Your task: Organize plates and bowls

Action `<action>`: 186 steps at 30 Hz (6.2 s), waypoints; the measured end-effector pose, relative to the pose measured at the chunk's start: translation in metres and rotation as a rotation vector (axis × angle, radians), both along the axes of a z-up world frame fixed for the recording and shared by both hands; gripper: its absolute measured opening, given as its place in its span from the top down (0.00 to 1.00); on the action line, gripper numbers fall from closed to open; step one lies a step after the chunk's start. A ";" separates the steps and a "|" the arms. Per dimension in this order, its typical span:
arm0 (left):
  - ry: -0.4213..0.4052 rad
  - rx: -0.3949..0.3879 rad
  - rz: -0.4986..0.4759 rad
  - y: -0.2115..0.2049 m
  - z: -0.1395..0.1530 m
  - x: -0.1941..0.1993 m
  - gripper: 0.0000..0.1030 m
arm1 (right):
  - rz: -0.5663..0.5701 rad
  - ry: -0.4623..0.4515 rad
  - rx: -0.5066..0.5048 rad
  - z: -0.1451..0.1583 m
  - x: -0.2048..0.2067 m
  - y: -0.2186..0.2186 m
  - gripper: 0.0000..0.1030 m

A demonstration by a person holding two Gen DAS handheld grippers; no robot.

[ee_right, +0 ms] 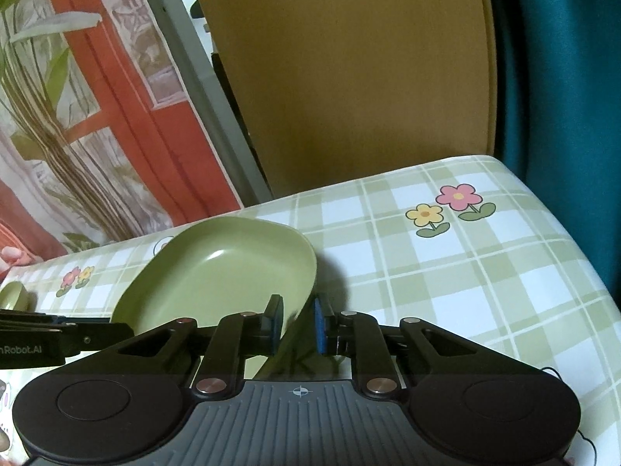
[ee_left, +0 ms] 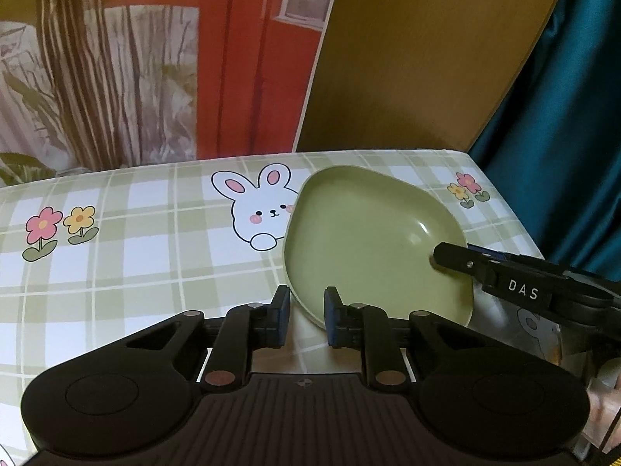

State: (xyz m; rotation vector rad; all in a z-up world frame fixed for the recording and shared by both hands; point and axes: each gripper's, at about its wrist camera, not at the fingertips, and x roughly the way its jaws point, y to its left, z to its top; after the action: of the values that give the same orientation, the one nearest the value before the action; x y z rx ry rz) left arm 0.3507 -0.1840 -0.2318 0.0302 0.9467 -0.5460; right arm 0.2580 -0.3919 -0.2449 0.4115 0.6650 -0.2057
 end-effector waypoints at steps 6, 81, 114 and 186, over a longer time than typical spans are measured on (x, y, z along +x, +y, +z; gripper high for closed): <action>-0.020 0.001 0.000 0.006 0.010 -0.013 0.81 | 0.003 -0.022 0.006 0.014 -0.006 0.006 0.85; -0.096 -0.167 0.251 0.226 0.077 -0.272 0.79 | 0.271 -0.060 -0.082 0.092 -0.137 0.270 0.84; 0.065 -0.217 0.294 0.233 0.032 -0.260 0.72 | 0.314 0.076 -0.120 0.058 -0.117 0.283 0.84; -0.266 -0.078 0.469 0.317 0.143 -0.183 0.58 | 0.386 -0.143 -0.166 0.152 -0.053 0.319 0.74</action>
State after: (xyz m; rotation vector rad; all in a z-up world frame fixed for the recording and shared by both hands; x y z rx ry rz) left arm 0.1672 0.1326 -0.0889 -0.1816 0.6418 -0.1378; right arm 0.2054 -0.0731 -0.0928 0.1318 0.5699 0.1338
